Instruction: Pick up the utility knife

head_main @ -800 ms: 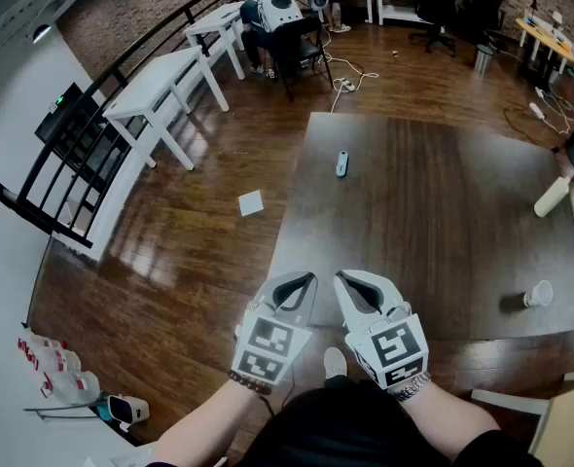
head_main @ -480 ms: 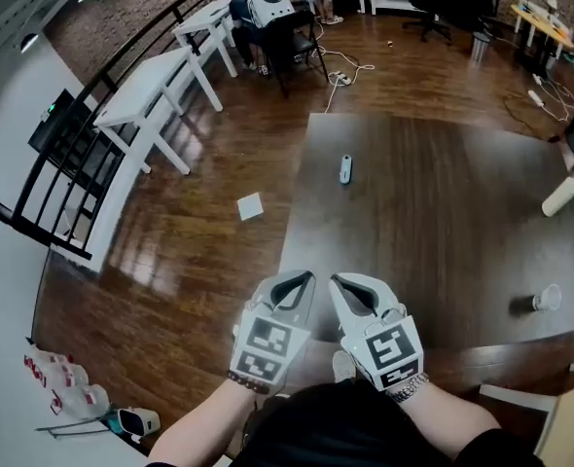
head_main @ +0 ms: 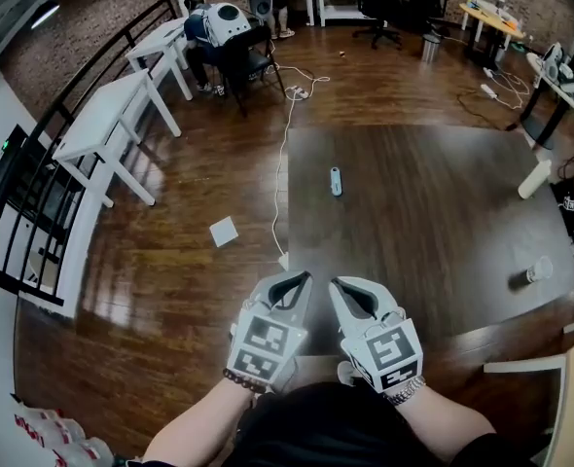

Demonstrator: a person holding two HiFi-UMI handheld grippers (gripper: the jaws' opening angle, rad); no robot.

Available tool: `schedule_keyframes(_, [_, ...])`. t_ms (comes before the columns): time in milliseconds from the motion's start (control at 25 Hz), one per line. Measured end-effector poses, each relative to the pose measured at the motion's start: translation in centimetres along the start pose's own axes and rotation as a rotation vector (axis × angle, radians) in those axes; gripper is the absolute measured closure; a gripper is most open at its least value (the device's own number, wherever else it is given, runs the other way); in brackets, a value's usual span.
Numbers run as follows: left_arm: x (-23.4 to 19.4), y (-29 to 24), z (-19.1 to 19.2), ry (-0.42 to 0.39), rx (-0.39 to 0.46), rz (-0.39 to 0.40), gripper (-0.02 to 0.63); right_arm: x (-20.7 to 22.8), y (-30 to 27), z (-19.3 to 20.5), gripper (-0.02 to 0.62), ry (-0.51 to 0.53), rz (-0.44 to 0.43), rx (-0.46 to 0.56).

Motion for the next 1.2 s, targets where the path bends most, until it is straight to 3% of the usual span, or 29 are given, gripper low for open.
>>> schedule_keyframes(240, [-6.3, 5.5, 0.4, -0.002, 0.027, 0.154, 0.589, -8.0, -4.5, -1.5, 0.601, 0.024, 0.148, -0.022])
schedule_keyframes(440, [-9.7, 7.5, 0.0, 0.006, 0.049, 0.255, 0.589, -11.1, -6.4, -2.9, 0.601, 0.04, 0.265, -0.04])
schedule_keyframes(680, [-11.1, 6.5, -0.1, -0.002, 0.046, 0.323, 0.589, -10.3, -7.2, -3.5, 0.601, 0.044, 0.355, -0.039])
schedule_keyframes(920, [-11.4, 3.6, -1.2, -0.054, 0.022, 0.304, 0.589, -6.8, -7.5, -3.3, 0.601, 0.01, 0.365, 0.004])
schedule_keyframes(1200, [-10.5, -0.1, -0.5, -0.062, 0.008, 0.369, 0.589, -4.4, -8.0, -2.1, 0.601, 0.003, 0.411, -0.02])
Point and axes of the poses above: the fingertips, and each gripper's own axes: y backward along the fingers, x to its right, z out of its underside, the point moved 5 cm from there along y, backward along the fingers, and after that the axes turned 15 degrees about x, right-handed, at the moved point
